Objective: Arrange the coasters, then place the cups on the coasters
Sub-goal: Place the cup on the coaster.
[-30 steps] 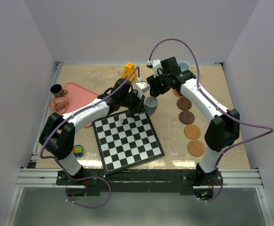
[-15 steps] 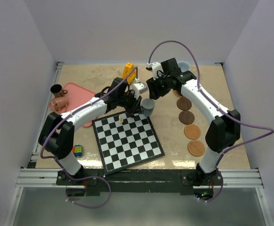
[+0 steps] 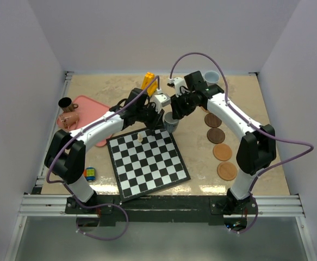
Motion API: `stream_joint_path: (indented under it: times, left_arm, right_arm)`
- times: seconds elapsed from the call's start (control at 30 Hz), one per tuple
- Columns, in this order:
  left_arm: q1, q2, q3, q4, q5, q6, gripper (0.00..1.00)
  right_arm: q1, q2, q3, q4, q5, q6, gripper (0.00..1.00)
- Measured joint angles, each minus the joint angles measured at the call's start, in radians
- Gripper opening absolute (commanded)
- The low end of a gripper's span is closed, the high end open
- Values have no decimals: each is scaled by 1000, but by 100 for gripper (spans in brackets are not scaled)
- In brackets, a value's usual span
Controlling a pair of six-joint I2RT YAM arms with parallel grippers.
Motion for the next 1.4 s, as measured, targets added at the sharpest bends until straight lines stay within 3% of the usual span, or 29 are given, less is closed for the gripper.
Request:
stream_joint_path:
  times: [0.1,0.2,0.27,0.4,0.47,0.63,0.83,1.0,1.4]
  left_arm:
    - [0,0,5,2,0,1,0]
    - [0,0,6,1,0,7,0]
    - [0,0,6,-10,0,4,2]
    - [-3,0,8,-13,-29,-14,50]
    - [-1,0,8,5,-43,-29,61]
    - [2,-47,0,91,-129,-93,79]
    - [34,-176,-18,214,-265,-172,82]
    - [106,-221,-34,311,-361,-258,82]
    - [158,-221,-82,325,-427,-339,83]
  right_arm:
    - [2,9,0,0,-16,-3,31]
    - [9,32,2,1,-24,-3,3]
    - [14,43,5,3,-8,3,0]
    - [16,65,15,10,17,45,0]
    - [16,63,15,11,44,72,0]
    - [-32,-10,-35,65,116,192,0]
    - [-225,-225,-172,136,221,275,0]
    - [-377,-315,-265,203,290,298,0]
    - [-459,-216,-311,291,307,232,0]
